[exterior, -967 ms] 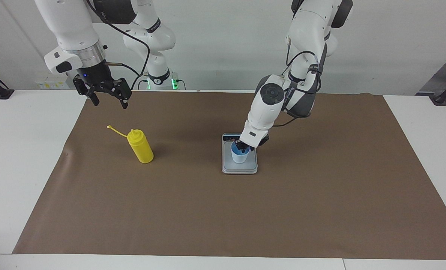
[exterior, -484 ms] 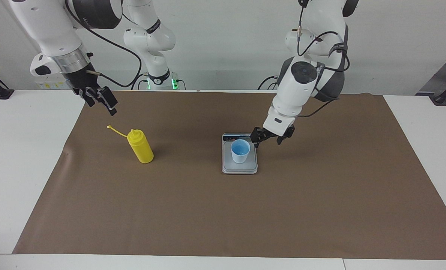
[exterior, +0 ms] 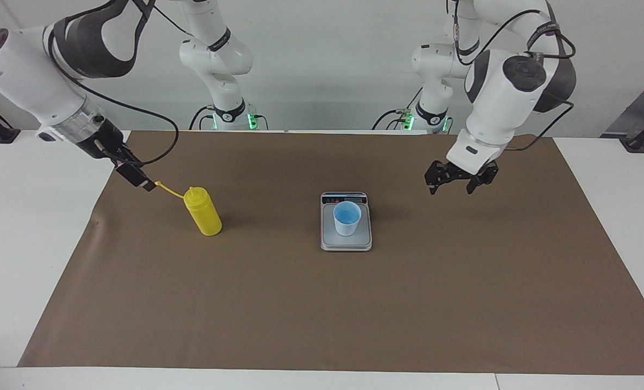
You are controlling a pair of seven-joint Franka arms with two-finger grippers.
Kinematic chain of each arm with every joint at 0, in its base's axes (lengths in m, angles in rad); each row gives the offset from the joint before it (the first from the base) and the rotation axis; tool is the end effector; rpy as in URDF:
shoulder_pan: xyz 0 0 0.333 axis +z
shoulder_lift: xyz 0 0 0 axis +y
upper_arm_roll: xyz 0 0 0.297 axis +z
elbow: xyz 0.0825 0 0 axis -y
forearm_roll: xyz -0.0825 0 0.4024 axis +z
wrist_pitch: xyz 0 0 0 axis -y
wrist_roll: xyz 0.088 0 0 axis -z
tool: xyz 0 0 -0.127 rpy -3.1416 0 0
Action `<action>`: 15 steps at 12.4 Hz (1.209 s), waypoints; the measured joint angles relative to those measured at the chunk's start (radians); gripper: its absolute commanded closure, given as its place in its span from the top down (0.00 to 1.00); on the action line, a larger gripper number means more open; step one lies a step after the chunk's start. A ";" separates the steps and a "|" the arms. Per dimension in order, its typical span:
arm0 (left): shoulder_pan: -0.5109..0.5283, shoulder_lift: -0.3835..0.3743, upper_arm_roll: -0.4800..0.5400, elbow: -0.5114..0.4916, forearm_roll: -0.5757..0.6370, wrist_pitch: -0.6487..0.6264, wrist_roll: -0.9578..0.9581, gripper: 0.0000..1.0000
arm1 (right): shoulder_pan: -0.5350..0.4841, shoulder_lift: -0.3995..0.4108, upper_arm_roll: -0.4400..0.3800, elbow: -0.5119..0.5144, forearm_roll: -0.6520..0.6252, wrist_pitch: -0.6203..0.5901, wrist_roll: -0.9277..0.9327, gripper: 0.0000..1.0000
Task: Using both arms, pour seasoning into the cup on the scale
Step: 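Release the cup on the scale and withdraw the left gripper, then reach the right gripper to the yellow bottle and grasp it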
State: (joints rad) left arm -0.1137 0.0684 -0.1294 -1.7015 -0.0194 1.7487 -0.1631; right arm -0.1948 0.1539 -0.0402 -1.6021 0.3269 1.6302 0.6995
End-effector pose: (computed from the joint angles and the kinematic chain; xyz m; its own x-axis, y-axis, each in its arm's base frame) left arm 0.5809 -0.1446 0.4965 0.9968 -0.0764 -0.0249 -0.0758 -0.9968 0.0241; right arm 0.6029 -0.1029 0.4900 0.5554 -0.7765 -0.2976 -0.8307 -0.5350 -0.1544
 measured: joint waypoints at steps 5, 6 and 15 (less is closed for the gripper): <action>0.121 -0.098 0.002 -0.001 0.000 -0.100 0.136 1.00 | -0.064 0.115 0.000 -0.019 0.100 0.000 0.021 1.00; 0.131 -0.105 0.002 0.001 0.000 -0.100 0.138 1.00 | -0.079 0.130 -0.001 -0.034 0.124 0.000 0.021 1.00; 0.197 -0.112 0.004 0.085 -0.003 -0.142 0.173 1.00 | -0.098 0.256 0.002 -0.128 0.368 0.001 0.159 1.00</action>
State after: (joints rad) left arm 0.0834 -0.0434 -0.1250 -1.6167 -0.0226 1.6063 0.0094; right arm -0.2929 0.4103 -0.0386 -1.7304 0.6951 1.6312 0.8580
